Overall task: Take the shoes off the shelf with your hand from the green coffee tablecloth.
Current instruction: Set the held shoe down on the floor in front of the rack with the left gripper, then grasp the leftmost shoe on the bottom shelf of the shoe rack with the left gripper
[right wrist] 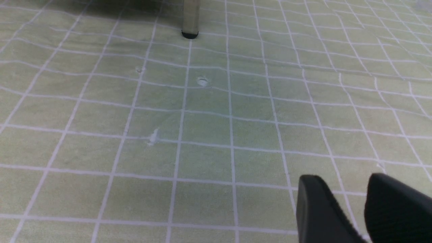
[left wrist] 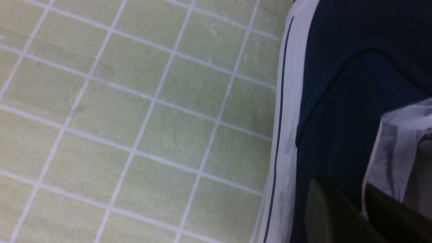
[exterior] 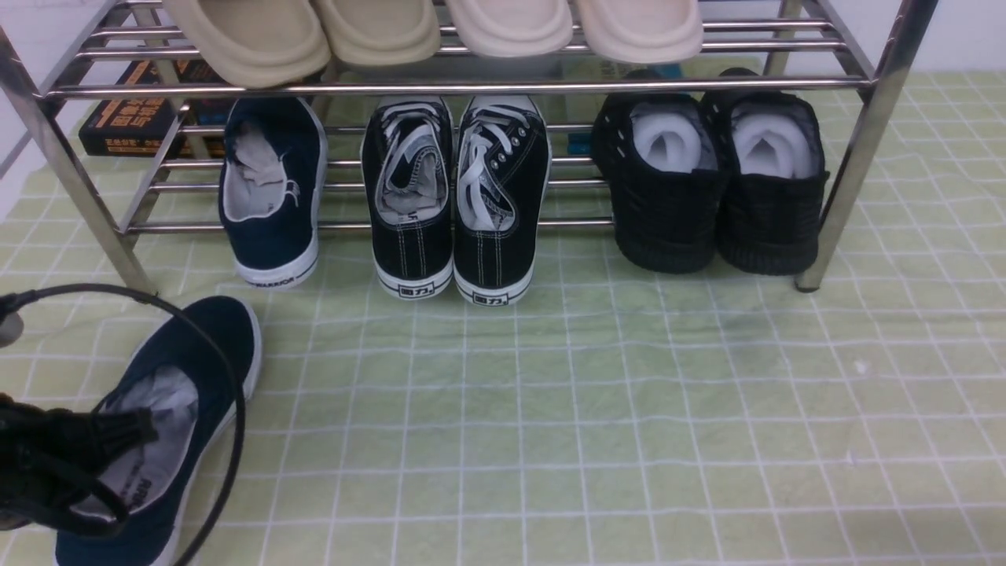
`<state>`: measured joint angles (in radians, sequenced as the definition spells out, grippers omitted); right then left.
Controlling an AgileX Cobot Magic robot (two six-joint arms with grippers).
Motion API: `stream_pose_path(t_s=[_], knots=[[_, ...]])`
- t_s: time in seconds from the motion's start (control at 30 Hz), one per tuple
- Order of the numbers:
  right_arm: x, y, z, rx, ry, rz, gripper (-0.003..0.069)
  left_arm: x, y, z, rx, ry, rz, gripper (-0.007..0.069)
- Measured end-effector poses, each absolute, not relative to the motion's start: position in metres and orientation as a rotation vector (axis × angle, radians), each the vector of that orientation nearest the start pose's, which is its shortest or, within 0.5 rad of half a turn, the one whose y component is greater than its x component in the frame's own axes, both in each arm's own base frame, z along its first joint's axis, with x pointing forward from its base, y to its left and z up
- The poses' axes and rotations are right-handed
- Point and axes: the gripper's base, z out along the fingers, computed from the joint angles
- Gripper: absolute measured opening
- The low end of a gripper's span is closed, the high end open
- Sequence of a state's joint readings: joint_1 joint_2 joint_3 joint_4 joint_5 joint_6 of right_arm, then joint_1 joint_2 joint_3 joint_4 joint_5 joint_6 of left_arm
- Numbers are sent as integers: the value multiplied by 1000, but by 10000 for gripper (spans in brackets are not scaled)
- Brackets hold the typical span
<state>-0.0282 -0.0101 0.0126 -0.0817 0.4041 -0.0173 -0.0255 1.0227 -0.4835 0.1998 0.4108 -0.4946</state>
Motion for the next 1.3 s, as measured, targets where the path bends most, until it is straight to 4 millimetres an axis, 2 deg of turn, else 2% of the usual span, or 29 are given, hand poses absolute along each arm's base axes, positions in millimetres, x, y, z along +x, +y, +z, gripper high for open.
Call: stream_pose_path(t_s=[0.2, 0.33, 0.37, 0.43, 0.53, 0.63, 0.73, 0.8, 0.87, 0.97, 1.0, 1.03, 1.07, 1.17, 1.3], knots=[[51, -4, 173, -39, 1890, -113, 237, 185, 2, 213, -463, 2440, -72, 62], [51, -4, 173, -39, 1890, -113, 237, 188, 2, 206, -482, 2474, -69, 103], [51, -4, 173, -39, 1890, -113, 237, 189, 2, 205, -492, 2480, -72, 148], [51, -4, 173, -39, 1890, -113, 237, 189, 2, 205, -498, 2480, -76, 187], [51, -4, 173, -39, 1890, -113, 237, 191, 2, 213, -516, 2468, -85, 304], [51, -4, 173, -39, 1890, -113, 237, 192, 2, 228, -525, 2449, -84, 368], [51, -4, 173, -39, 1890, -113, 237, 195, 3, 253, -558, 2439, -88, 391], [51, -4, 173, -39, 1890, -113, 237, 197, 3, 269, -590, 2451, -96, 378], [51, -4, 173, -39, 1890, -113, 237, 199, 2, 285, -614, 2474, -97, 329], [51, -4, 173, -39, 1890, -113, 237, 203, 2, 304, -588, 2512, -74, 185], [51, -4, 173, -39, 1890, -113, 237, 204, 2, 306, -585, 2516, -71, 161], [51, -4, 173, -39, 1890, -113, 237, 209, 2, 311, -557, 2536, -60, 71], [51, -4, 173, -39, 1890, -113, 237, 212, 2, 312, -543, 2547, -61, 43], [51, -4, 173, -39, 1890, -113, 237, 222, -1, 314, -534, 2565, -86, 6], [51, -4, 173, -39, 1890, -113, 237, 251, -6, 312, -550, 2593, -146, 6]])
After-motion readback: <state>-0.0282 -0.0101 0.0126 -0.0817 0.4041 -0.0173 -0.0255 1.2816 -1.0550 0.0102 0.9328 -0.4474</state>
